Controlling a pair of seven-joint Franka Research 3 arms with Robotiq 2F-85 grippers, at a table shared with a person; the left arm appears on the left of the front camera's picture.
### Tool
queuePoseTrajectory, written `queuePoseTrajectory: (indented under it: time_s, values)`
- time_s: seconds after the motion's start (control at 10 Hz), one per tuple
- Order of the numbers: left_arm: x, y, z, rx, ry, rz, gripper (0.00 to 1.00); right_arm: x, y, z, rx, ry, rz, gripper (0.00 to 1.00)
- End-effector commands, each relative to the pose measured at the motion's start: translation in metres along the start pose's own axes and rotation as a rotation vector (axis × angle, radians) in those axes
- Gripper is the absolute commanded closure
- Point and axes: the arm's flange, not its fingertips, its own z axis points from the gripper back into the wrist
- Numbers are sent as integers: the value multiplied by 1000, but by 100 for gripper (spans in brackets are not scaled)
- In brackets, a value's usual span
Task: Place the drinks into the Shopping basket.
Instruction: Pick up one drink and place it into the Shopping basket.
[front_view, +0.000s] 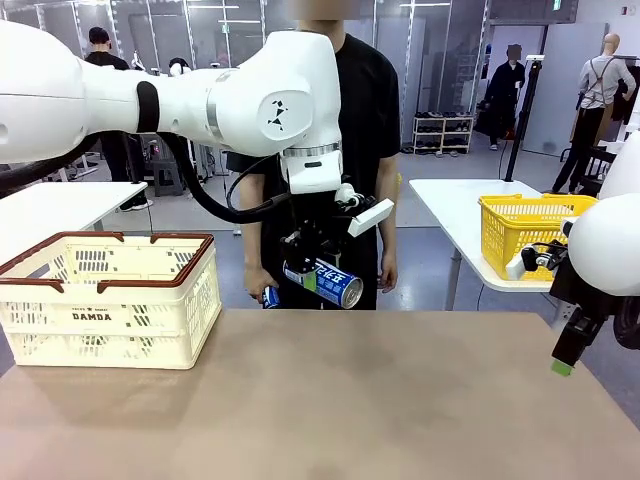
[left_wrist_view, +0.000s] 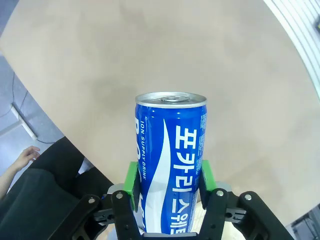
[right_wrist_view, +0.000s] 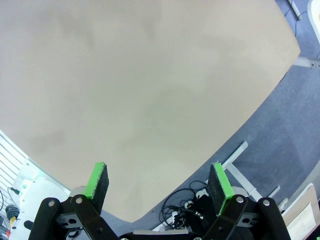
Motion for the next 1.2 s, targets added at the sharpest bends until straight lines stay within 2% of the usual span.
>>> queuePoseTrajectory:
  time_s: [0.0,0.7,0.8,1.1]
  values:
    - [1,-6,1,-11,15,29,100,1,2,0,-1,1,-14,0]
    - [0,0,0,0,0,0,100,1,2,0,-1,1,-14,0]
    - [0,0,-5,-8,-1,7,44,1,2,0,-1,1,-14,0]
    - [-58,-22,23,52,-14,141,44,1,2,0,-1,1,-14,0]
